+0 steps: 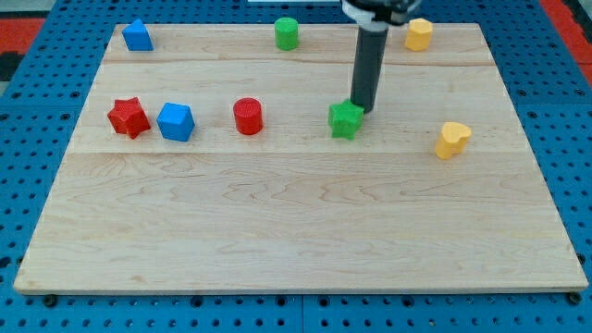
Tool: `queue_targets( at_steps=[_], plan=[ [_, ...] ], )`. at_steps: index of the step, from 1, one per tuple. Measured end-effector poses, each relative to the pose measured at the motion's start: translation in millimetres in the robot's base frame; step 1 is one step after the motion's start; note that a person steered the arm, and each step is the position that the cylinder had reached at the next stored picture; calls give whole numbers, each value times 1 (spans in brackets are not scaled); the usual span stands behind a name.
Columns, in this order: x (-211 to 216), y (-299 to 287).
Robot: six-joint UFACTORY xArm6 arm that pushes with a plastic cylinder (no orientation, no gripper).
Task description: Push red circle to the bottom right
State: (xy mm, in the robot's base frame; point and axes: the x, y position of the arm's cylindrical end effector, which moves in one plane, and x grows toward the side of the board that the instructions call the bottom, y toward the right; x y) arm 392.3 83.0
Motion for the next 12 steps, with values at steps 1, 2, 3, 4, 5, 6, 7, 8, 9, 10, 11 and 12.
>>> queue_targets(
  at_steps=[1,2,3,4,5,6,7,8,9,10,11,12],
  plan=[
    [46,-4],
    [88,42],
    [64,110],
    [54,118],
    [52,120],
    [46,120],
    [51,120],
    [58,114],
    [63,113],
    [83,93],
    [113,37],
    [126,-58]
  ],
)
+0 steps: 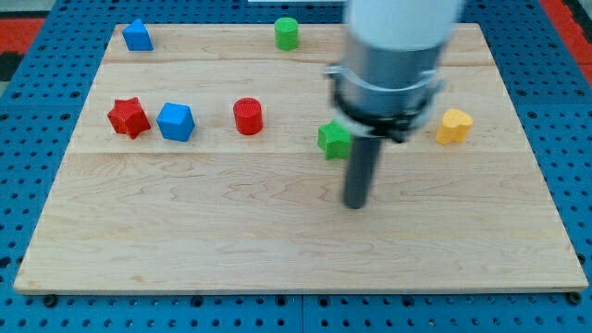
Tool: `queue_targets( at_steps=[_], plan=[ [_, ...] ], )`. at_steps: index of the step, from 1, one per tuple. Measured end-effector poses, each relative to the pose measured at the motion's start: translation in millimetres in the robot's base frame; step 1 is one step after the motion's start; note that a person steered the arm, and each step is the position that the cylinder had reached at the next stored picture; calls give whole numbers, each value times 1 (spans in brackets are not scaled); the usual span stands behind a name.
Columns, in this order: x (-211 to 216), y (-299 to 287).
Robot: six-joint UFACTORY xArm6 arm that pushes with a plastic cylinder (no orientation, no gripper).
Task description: Push red circle to the bottom right
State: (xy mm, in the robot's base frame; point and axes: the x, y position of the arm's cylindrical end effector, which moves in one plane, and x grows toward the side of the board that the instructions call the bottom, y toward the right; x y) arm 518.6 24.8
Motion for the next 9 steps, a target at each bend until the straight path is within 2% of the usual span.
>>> queue_targets(
  at_steps=[1,2,3,5,6,7,8,9],
  plan=[
    [-11,-109],
    [-50,-144],
    [-77,-122],
    [-152,-119],
    [-157,-100],
    [-114,-25],
    [-76,-24],
    [-67,-53]
  ],
)
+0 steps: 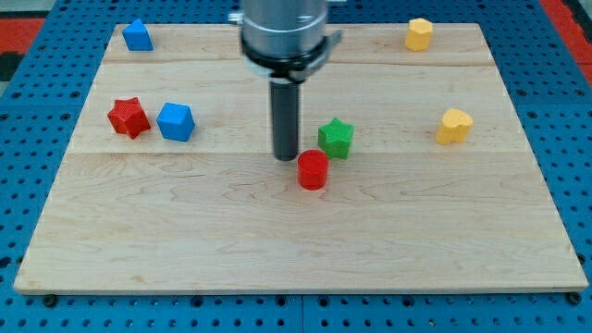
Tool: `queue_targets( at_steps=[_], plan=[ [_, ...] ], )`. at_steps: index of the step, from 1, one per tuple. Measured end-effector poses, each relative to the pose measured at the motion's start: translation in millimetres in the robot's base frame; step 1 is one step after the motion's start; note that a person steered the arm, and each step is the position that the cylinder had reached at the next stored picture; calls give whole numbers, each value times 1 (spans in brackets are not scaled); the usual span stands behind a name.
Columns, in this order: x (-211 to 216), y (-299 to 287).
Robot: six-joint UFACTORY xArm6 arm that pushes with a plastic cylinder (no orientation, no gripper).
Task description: Push red circle to the bottom right
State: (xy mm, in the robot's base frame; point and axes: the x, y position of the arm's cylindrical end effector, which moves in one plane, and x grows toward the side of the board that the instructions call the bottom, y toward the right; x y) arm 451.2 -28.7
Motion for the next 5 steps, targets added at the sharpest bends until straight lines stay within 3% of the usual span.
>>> queue_targets(
  at_steps=[1,3,4,5],
  plan=[
    [26,64],
    [21,104],
    [25,175],
    [69,176]
  ],
)
